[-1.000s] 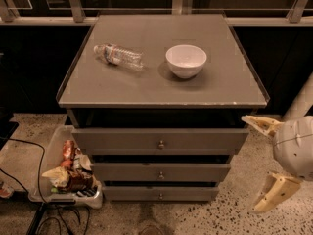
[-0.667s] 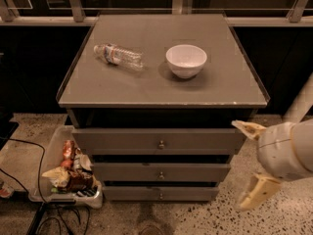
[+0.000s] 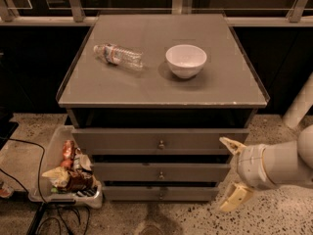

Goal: Open middle drawer

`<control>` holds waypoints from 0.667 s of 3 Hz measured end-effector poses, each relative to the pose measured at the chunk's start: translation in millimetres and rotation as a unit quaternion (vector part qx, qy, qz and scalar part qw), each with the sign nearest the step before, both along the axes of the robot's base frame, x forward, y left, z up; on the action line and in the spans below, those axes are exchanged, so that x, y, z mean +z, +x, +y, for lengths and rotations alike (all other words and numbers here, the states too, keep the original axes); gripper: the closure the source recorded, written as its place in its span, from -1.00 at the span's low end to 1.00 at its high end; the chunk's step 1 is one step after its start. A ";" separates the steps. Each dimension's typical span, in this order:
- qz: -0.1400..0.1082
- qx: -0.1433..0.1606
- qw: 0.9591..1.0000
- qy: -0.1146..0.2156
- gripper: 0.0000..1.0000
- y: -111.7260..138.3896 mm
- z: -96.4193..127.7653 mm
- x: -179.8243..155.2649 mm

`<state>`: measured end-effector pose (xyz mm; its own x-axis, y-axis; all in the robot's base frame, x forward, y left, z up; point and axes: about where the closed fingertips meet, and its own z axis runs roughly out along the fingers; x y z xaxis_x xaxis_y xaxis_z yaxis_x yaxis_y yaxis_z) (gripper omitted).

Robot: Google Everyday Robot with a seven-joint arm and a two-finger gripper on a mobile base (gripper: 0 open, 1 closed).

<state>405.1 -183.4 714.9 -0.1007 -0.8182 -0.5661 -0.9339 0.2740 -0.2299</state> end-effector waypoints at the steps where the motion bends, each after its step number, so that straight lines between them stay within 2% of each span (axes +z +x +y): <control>1: -0.012 0.000 1.000 0.018 -1.00 5.1 1.2 -39.4; 2: -0.012 0.000 1.000 0.018 -1.00 5.2 1.2 -39.4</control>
Offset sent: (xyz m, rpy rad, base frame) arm 0.0024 0.0015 -0.0291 0.0305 -0.0136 -0.0031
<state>410.2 -182.2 675.5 -0.0863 -0.7973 -0.5974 -0.9280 0.2825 -0.2430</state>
